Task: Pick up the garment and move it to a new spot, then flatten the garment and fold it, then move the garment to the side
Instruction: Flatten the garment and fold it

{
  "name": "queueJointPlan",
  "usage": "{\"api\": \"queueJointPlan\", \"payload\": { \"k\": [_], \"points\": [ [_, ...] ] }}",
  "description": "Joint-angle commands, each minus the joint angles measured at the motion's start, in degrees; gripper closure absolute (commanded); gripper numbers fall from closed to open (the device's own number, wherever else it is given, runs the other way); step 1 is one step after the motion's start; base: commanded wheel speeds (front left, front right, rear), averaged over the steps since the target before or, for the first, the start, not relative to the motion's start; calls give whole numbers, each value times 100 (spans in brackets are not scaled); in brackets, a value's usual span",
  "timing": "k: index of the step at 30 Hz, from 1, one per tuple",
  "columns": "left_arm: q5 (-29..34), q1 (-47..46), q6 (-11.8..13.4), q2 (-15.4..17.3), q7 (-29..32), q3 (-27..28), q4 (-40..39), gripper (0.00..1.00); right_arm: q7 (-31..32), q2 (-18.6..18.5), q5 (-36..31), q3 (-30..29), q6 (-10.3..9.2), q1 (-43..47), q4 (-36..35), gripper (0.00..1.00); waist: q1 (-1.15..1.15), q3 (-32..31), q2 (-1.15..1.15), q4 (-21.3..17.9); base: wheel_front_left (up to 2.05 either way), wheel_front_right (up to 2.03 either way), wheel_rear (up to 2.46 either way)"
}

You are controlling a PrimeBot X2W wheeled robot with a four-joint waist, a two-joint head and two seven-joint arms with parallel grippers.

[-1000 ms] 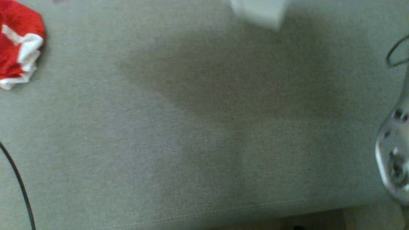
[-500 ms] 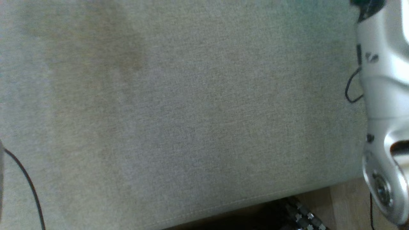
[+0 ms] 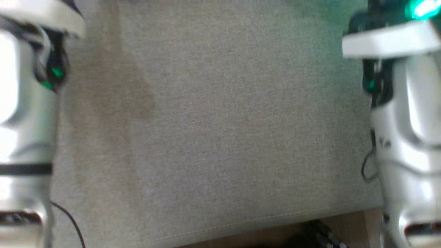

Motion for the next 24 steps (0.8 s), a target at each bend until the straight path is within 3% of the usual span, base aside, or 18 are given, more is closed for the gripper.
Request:
{"api": "queueJointPlan", "payload": {
  "k": [1,9,13,24],
  "points": [
    [-50,194,-12,95,-28,193,-331,100,-29,106,0,0,37,437,-363,100,0,-331,0,203,0,0,0],
    [-189,1611,-88,-262,-29,282,-865,100,-29,106,220,-223,37,2226,-1270,100,0,-1088,0,344,0,0,0],
    [-179,2762,-53,-469,-29,514,-1382,100,46,106,270,-166,37,3398,-1776,100,0,-1575,0,285,0,0,0],
    [-282,5137,25,-1035,-29,923,-2303,100,458,106,511,61,37,5110,-2357,100,0,-2248,0,213,0,0,0]
  ]
}}
